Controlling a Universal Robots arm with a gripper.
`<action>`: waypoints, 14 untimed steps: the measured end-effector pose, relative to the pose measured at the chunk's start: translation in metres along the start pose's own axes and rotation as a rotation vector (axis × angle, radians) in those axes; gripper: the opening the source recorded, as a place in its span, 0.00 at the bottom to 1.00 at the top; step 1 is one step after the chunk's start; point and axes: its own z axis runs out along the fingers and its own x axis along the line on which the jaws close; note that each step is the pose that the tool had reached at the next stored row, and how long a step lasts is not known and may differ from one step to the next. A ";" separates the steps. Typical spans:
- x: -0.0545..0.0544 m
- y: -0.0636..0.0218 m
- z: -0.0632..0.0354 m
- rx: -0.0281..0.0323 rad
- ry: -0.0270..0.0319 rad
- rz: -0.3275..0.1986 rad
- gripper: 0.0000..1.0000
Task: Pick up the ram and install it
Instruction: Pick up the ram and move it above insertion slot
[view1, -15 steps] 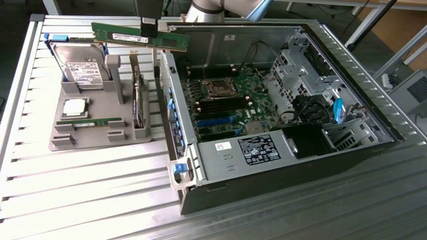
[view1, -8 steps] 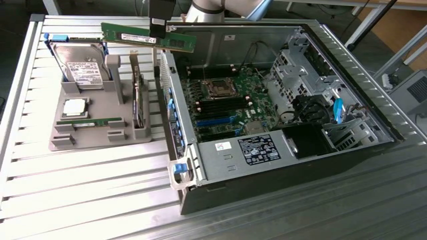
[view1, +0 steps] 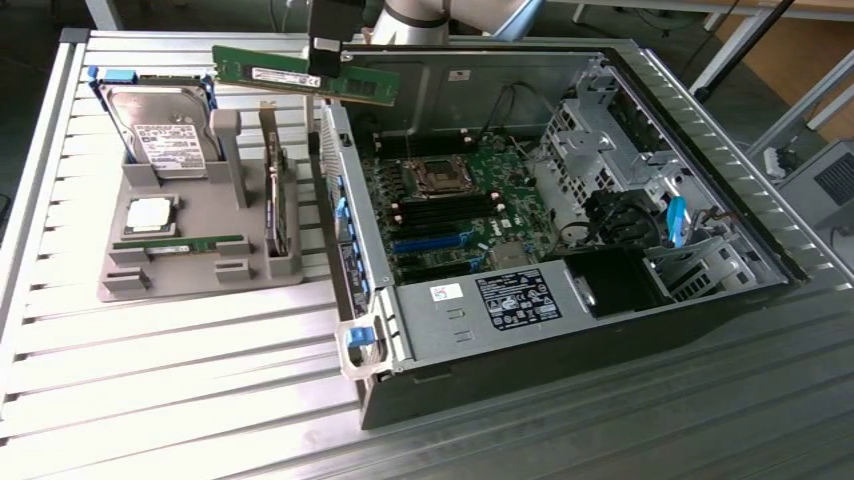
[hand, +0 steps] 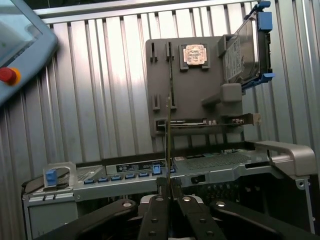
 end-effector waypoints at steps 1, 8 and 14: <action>0.000 -0.0028 0.0001 -0.0026 0.0003 0.000 0.11; -0.002 -0.0141 0.0008 -0.0131 0.0015 0.000 0.11; -0.003 -0.0229 0.0020 -0.0224 0.0026 0.000 0.11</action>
